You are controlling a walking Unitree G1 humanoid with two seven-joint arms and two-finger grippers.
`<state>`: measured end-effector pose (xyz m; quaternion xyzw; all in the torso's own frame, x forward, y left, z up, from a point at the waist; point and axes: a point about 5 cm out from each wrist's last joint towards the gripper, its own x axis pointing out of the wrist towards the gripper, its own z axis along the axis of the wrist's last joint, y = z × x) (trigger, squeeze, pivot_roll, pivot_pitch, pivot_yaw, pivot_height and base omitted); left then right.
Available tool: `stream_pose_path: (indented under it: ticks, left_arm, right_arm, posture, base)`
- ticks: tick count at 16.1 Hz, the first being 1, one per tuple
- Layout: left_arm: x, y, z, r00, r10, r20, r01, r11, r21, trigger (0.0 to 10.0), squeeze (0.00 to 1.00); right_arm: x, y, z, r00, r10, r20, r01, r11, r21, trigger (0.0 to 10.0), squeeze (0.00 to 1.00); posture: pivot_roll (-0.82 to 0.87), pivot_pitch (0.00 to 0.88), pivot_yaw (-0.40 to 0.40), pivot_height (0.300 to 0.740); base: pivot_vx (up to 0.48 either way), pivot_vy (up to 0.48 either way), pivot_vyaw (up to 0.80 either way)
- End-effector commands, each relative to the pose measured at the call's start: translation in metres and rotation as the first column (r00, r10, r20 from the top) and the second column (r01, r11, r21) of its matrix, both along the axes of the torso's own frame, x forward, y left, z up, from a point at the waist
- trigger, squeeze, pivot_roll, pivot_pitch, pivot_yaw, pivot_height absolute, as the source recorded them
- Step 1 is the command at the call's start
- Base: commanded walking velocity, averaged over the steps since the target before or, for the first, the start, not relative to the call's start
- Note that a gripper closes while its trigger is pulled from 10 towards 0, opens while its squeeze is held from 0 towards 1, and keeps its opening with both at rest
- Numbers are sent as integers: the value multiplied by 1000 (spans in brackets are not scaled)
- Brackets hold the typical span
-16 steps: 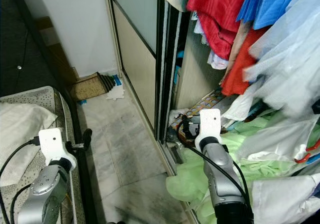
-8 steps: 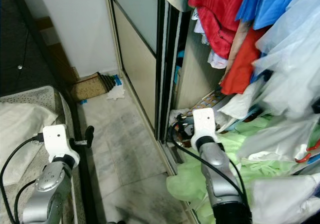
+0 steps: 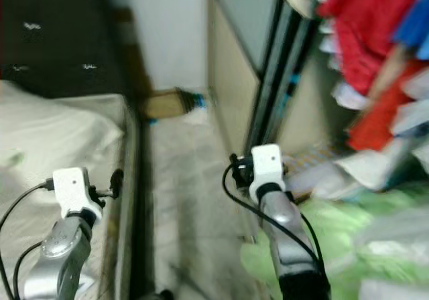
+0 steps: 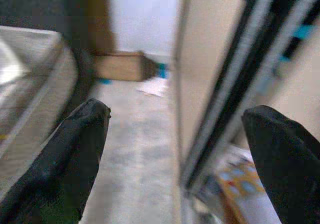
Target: Clean up the room
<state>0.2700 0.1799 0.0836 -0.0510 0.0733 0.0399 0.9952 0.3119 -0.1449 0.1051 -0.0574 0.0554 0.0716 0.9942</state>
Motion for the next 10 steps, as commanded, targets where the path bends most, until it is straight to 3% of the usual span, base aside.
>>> stream_pose_path:
  ticks: [1,10]
  left_arm:
    - [-3,-5,-1,1000,-28,-1,28,1000,-4,10000,0]
    - [-3,-5,-3,1000,-25,-2,25,999,23,10000,0]
  right_arm:
    - [-1,-5,1,1000,-13,3,13,1000,-5,10000,0]
    - [0,-4,3,1000,-15,26,15,1000,7,10000,0]
  posture:
    - [61,113,-6,740]
    - [59,104,1,740]
  base:
    - [0,0,800]
    - [0,0,800]
